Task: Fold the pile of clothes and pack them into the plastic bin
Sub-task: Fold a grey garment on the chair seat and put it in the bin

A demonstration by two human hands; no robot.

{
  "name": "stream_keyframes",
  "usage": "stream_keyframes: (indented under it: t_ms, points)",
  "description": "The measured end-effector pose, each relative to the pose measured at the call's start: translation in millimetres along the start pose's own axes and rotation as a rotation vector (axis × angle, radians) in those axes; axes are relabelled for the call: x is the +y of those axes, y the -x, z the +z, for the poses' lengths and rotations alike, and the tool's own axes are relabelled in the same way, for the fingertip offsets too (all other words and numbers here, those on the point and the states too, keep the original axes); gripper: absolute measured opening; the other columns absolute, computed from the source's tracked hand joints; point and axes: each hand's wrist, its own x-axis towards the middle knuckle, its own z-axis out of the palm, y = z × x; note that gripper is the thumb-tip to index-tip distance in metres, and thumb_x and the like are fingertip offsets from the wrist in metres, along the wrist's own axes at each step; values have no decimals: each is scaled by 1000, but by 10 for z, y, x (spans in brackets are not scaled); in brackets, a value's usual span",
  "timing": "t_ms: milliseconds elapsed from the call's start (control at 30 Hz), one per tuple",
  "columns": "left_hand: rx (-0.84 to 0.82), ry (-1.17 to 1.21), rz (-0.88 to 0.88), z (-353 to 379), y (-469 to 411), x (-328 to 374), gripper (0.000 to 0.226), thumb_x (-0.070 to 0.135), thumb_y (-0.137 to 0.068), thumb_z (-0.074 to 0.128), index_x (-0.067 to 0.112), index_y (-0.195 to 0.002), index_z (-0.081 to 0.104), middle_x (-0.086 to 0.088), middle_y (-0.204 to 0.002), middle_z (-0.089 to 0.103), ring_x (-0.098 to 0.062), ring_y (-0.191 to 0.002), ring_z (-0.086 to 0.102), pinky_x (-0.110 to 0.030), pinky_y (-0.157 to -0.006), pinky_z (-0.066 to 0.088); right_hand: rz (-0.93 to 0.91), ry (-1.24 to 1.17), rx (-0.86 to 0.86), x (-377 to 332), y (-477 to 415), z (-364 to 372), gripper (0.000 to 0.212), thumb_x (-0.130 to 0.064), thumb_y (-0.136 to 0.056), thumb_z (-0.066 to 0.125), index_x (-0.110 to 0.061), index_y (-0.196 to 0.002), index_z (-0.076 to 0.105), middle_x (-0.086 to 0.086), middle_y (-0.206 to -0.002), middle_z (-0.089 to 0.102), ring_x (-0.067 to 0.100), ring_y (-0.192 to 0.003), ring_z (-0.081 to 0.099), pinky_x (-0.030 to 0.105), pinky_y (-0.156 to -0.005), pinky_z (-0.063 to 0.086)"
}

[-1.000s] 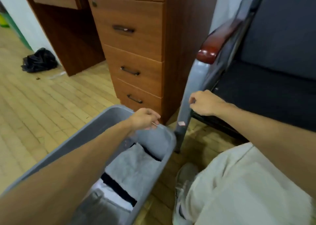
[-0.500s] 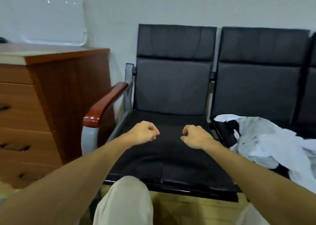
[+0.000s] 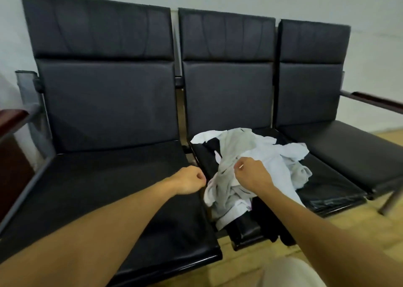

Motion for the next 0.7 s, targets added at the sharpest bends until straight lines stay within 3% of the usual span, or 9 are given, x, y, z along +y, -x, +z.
stream_keyframes:
  t_ms: [133,200,300,433,500,600,700]
  points:
    - [53,83,-33,267,-459,15,29,36,-94,54,19,-118,58,0,-115,61,-17,-104,58,-29,-84,47,135,-168,12,284,-210,173,23,-18,-90,49,-15,-108,64,12,-100,67,29,-96,62,33,-81,50]
    - [61,132,-42,391,-644,8,32,44,-93,55,20,-115,54,0,-107,63,-16,-95,60,-28,-78,47,185,-277,18,358,-290,289,23,-13,-86,51,-16,-106,63,10,-103,66,30,-96,63,37,-86,51]
    - [120,133,-21,564,-802,32,24,40,-91,60,19,-102,57,2,-89,62,-14,-78,59,-28,-66,46,242,-428,35,421,-367,461,25,-13,-83,52,-18,-106,61,9,-102,68,31,-91,66,45,-85,55]
    - [348,72,4,706,-836,36,15,29,-96,54,17,-97,63,-1,-92,63,-20,-85,60,-33,-71,50,228,-452,69,487,-403,597,18,-15,-84,52,-19,-98,63,10,-105,69,34,-96,65,47,-88,54]
    - [358,243,15,714,-797,46,14,27,-96,55,16,-93,63,-1,-88,63,-17,-82,58,-31,-70,47,212,-452,87,484,-394,617,15,-16,-87,50,-19,-93,64,10,-102,70,33,-95,65,46,-87,53]
    - [331,602,-24,605,-700,75,14,23,-95,54,14,-89,63,-3,-90,64,-15,-82,56,-28,-70,42,164,-416,138,415,-340,602,22,-20,-93,47,-12,-105,65,7,-103,69,25,-97,62,34,-86,49]
    - [310,857,-31,411,-554,30,20,21,-95,51,21,-78,62,-6,-91,62,-22,-87,53,-34,-77,41,118,-458,162,325,-299,579,22,-24,-97,45,-15,-109,61,5,-103,69,24,-97,63,33,-85,48]
